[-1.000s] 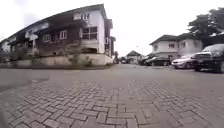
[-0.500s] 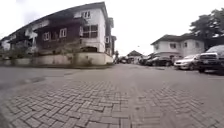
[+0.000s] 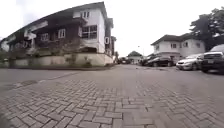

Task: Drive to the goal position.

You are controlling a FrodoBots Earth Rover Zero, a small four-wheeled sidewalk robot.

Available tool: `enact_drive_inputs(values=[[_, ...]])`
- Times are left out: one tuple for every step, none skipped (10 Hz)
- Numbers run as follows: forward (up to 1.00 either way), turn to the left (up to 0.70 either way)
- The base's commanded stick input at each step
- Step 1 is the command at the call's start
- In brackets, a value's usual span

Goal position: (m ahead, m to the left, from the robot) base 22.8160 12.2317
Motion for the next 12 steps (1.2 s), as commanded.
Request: enact_drive_inputs(values=[[0.7, 0.0], [0.7, 0.0], [0.7, 0.0], [0.7, 0.0], [0.7, 0.0], [0.7, 0.0], [0.7, 0.0], [0.7, 0.0], [0.7, 0.0], [0.7, 0.0], [0.7, 0.0], [0.7, 0.0]])
